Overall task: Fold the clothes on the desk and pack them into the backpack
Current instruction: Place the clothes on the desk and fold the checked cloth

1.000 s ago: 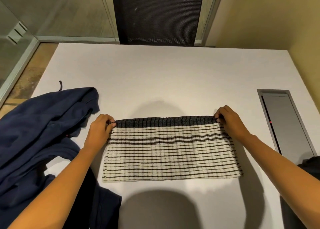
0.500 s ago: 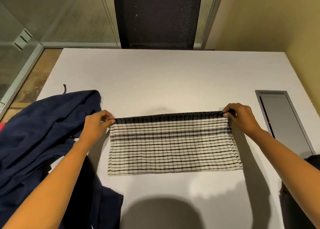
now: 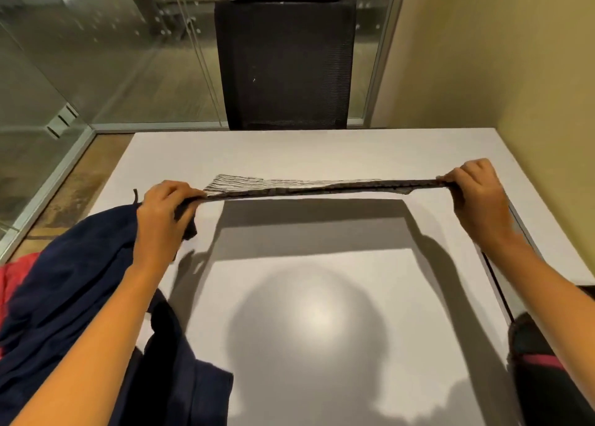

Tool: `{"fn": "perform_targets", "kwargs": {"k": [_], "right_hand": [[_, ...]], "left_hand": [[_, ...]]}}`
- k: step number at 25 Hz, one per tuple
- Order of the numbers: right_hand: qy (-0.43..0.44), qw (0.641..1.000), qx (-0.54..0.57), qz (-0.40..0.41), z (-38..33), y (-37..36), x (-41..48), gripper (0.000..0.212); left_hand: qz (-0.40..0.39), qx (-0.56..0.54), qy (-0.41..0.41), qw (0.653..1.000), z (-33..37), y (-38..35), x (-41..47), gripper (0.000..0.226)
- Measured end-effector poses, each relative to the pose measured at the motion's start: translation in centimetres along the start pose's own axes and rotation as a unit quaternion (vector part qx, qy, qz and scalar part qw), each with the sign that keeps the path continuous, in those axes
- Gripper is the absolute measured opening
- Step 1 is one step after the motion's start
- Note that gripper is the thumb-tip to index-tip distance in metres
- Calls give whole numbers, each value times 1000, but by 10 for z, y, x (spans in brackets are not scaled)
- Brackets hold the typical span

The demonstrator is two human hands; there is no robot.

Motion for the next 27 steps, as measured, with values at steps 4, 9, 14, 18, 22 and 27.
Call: {"fn": "perform_targets", "kwargs": {"k": [4,9,14,18,22,27], "right_hand": [[-1,992,-42,-121,-8,-25,-97,30],[-42,962,-43,-265,-27,-42,-202,40],[-95,952,-41,-288,-33,-33,-236,40],[-279,912,11,-299,-32,-29,-258,30],[-381,865,174,-277,-89,-69,-218,41],[-146,923,216,-282,-221,-158,-153,48]], "left_hand": [[-144,-35,-57,987,4,-44,-97,12],[-264,-56,-15,963,-9,-87,-212,14],[-298,-49,39,953,-4,-76,-247,23],[-297,-27,49,953,15,-57,-248,39],[-234,-32,105,966,37,-80,-206,43],[-245,27,172,954,42,-160,-181,55]]}}
Point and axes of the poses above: each hand's wrist, its own x-axis towards the middle knuckle, its own y-axis out of the back of the hand, z = x × y, the point moved 9 cm from there along x, towards the middle knuckle, and after that the axes turned 7 degrees about z, right-handed, at the moved point
